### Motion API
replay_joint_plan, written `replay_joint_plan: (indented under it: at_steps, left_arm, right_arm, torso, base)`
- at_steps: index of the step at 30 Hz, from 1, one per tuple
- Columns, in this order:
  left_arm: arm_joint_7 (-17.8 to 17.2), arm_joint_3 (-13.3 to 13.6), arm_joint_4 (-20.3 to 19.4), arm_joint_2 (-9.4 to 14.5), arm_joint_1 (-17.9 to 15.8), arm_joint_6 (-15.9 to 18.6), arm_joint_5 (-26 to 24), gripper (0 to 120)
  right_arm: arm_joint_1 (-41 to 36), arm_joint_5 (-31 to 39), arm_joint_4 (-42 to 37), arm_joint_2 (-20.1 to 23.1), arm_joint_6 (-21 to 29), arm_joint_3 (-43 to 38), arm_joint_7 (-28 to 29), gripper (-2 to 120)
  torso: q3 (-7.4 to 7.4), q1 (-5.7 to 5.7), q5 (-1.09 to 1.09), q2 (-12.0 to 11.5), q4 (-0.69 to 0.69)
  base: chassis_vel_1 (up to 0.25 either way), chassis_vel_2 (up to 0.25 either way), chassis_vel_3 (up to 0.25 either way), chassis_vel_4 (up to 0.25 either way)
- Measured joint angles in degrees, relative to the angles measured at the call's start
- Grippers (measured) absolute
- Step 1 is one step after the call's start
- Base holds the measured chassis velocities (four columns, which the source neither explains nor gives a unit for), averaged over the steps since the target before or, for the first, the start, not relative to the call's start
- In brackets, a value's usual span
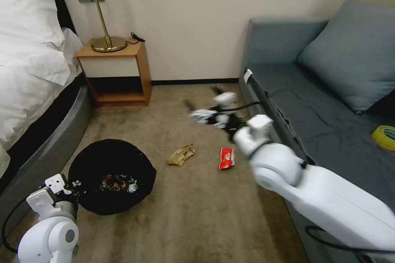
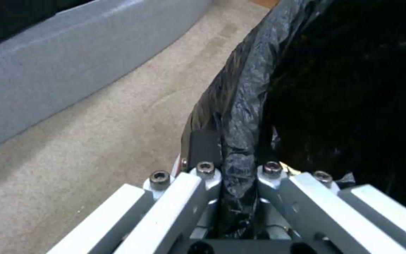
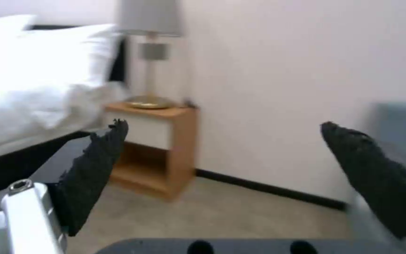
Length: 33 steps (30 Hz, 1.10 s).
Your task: Pick up the trash bin, then pick up the garbage on the floor and place it into the trash bin.
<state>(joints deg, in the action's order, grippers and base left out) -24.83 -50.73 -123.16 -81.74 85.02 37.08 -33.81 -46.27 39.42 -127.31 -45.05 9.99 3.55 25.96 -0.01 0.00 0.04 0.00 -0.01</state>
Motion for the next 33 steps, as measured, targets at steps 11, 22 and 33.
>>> replay_joint_plan:
  at_steps: [11, 22, 33]
  left_arm:
    - [0.16, -1.61, 0.01, 0.28, 0.35, -0.44, -0.51, 2]
    - [0.20, -1.90, -0.32, 0.47, 0.34, -0.46, -0.83, 2]
    - [0.22, -2.20, 0.21, 0.40, -0.10, -0.46, -1.13, 2]
  right_arm:
    - [-37.25, -23.01, -8.35, -13.13, -3.09, -17.69, -0.63, 100]
    - [-41.56, -32.25, -5.56, -22.42, -7.10, -14.68, -3.05, 100]
    - [-39.55, -31.96, -3.63, -21.86, -7.70, -14.55, -3.51, 100]
  torso:
    - [0.00, -0.01, -0.06, 0.00, 0.01]
    - [0.00, -0.01, -0.05, 0.00, 0.02]
    - [0.00, 0.00, -0.04, 0.00, 0.02]
  base:
    - [0.000, 0.000, 0.000, 0.000]
    - [0.000, 0.000, 0.000, 0.000]
    - [-0.042, 0.038, 0.048, -0.040]
